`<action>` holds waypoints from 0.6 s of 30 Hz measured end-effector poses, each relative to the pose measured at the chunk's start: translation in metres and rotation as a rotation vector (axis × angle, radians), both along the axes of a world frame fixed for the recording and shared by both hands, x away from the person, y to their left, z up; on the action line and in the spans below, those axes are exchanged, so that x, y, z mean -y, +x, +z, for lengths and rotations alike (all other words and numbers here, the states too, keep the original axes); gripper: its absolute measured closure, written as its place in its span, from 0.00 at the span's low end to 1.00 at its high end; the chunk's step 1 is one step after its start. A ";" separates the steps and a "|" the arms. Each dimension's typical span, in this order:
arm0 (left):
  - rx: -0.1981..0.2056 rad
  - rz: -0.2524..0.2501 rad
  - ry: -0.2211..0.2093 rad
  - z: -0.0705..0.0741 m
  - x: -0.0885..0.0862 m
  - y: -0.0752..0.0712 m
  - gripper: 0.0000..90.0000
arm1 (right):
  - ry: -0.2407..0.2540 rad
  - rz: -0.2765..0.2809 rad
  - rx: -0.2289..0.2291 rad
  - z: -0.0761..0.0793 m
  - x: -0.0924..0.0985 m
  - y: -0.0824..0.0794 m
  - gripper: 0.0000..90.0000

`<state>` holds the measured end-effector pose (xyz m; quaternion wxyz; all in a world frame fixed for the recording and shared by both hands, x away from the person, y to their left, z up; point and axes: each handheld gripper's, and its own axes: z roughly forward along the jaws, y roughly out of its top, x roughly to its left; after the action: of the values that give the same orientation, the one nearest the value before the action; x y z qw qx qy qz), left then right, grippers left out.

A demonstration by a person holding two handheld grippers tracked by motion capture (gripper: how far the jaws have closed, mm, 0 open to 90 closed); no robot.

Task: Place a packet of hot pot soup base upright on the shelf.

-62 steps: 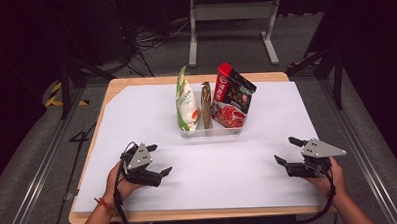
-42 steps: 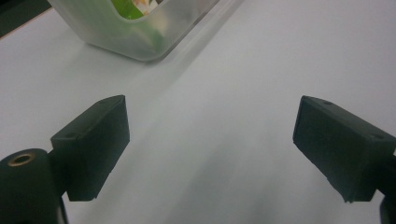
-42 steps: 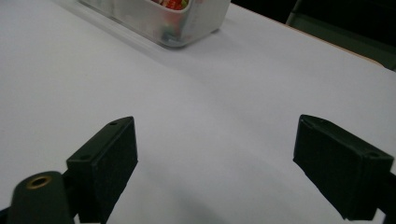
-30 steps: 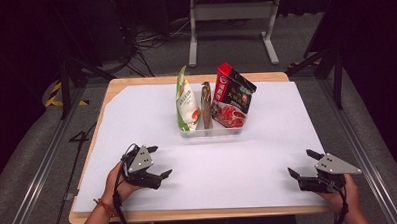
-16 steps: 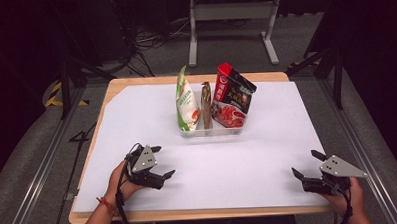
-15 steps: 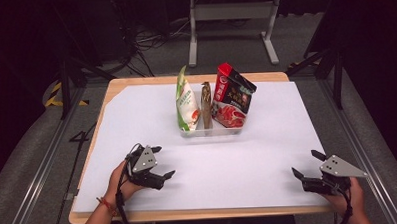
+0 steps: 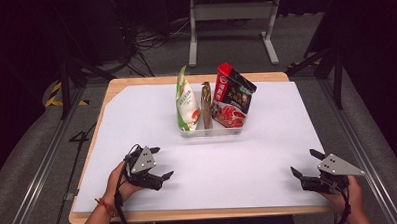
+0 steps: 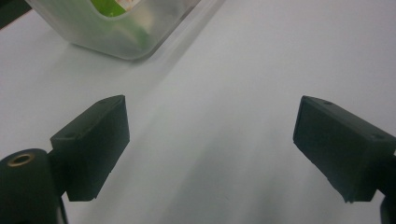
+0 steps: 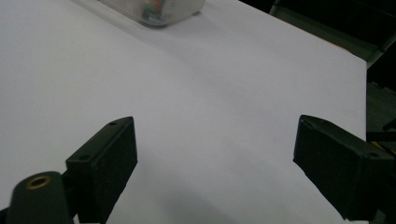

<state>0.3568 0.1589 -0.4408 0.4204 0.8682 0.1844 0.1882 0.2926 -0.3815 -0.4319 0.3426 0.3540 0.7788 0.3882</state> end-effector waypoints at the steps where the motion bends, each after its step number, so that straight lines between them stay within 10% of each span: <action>1: 0.001 -0.002 0.006 0.000 0.000 0.000 0.13 | 0.000 0.000 0.001 0.000 0.000 0.000 0.15; 18: -0.006 0.002 0.001 -0.001 0.000 0.001 0.13 | 0.001 -0.006 -0.029 -0.003 0.000 0.004 0.15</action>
<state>0.3578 0.1592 -0.4415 0.4190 0.8689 0.1865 0.1862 0.2965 -0.3814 -0.4347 0.3324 0.3621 0.7823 0.3825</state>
